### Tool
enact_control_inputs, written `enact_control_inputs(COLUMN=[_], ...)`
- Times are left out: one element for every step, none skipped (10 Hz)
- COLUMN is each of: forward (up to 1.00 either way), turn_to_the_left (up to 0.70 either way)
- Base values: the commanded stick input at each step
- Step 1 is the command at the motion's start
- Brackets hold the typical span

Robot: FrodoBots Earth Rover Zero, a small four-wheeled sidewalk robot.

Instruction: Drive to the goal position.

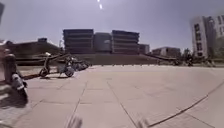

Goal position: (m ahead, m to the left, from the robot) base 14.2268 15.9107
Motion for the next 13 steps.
enact_control_inputs(forward=[1.0,1.0,1.0,1.0,1.0,1.0,1.0,1.0,1.0,1.0,1.0,1.0,1.0], turn_to_the_left=[0.4,0.4,0.4,0.4,0.4,0.4,0.4,0.16,0.0,0.0,0.0,0.0,0.0])
